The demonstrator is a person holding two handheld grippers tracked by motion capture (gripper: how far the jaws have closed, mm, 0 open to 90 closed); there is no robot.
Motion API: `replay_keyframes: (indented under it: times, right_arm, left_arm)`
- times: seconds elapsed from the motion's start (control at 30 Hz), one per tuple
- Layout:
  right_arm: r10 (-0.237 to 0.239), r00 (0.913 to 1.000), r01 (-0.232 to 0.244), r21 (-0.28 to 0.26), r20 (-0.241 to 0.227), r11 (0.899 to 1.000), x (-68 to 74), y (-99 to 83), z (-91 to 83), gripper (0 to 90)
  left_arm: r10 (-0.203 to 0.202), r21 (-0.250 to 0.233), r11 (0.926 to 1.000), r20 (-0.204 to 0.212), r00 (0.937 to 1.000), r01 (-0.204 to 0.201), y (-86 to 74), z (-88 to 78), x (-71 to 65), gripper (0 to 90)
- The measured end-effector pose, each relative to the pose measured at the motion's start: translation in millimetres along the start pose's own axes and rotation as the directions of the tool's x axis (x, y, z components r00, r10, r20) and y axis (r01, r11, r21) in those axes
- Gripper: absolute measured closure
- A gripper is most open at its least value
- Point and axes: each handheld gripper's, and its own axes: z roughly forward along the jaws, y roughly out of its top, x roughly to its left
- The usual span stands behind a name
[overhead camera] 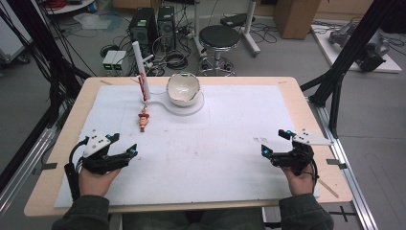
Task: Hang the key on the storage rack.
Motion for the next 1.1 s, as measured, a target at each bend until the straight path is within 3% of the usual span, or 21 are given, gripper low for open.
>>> replay_keyframes:
  times: [0.83,1.1]
  right_arm:
    - [0.002,1.0,-0.002,0.007,-0.009,1.0,0.6,-0.2,2.5,5.1]
    - [-0.008,0.9999,0.008,0.01,-0.014,1.0,1.3,-0.2,4.6,5.1]
  left_arm:
    - [-0.003,0.003,1.0,-0.011,0.9999,0.003,-12.9,-23.8,-6.9,25.1]
    - [-0.003,0.003,1.0,-0.005,1.0,0.003,-15.6,-21.8,-6.8,25.1]
